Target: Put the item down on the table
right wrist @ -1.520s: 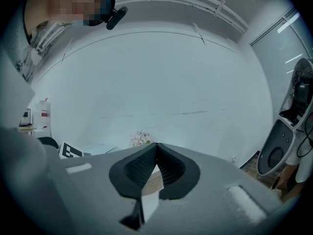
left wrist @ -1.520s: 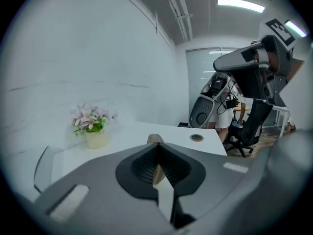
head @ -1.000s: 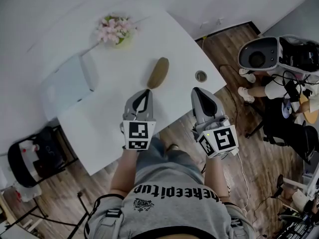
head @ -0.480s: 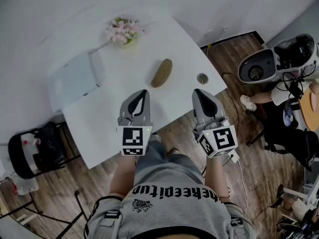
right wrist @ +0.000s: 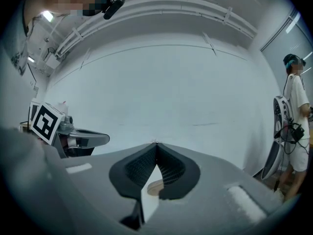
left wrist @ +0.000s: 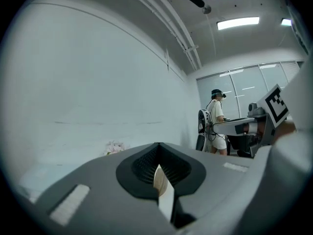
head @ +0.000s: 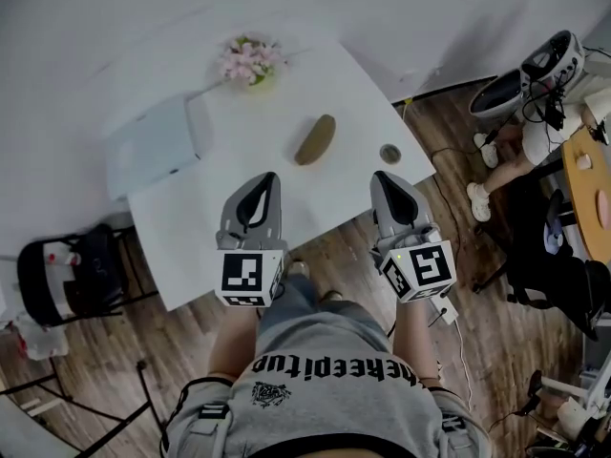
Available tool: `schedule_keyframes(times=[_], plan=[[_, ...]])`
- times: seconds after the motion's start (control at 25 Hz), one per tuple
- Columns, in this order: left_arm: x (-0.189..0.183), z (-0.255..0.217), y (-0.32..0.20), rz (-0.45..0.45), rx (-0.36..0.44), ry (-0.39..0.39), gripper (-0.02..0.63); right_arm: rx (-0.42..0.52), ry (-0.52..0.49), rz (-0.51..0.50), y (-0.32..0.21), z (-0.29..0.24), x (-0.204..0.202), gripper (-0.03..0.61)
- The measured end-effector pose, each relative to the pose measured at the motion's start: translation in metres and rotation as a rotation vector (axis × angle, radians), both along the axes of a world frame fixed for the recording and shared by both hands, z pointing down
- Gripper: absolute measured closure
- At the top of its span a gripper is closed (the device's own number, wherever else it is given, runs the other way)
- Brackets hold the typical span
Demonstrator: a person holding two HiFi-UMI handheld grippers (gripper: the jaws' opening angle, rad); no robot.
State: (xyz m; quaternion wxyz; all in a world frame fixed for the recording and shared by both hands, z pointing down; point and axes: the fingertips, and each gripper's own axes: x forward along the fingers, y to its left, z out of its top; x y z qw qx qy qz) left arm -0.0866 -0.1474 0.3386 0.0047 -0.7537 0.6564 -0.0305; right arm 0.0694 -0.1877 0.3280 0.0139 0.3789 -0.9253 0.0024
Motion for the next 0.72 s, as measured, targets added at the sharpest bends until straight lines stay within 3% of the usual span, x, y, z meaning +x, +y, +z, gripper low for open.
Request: schedule_keyframes(times=[0.72], plan=[[0.006,-0.045,0.051,-0.081,0.136,0.050,0.595,0.078,-0.037,-0.049,0.031,-0.025,0.021,0.584]])
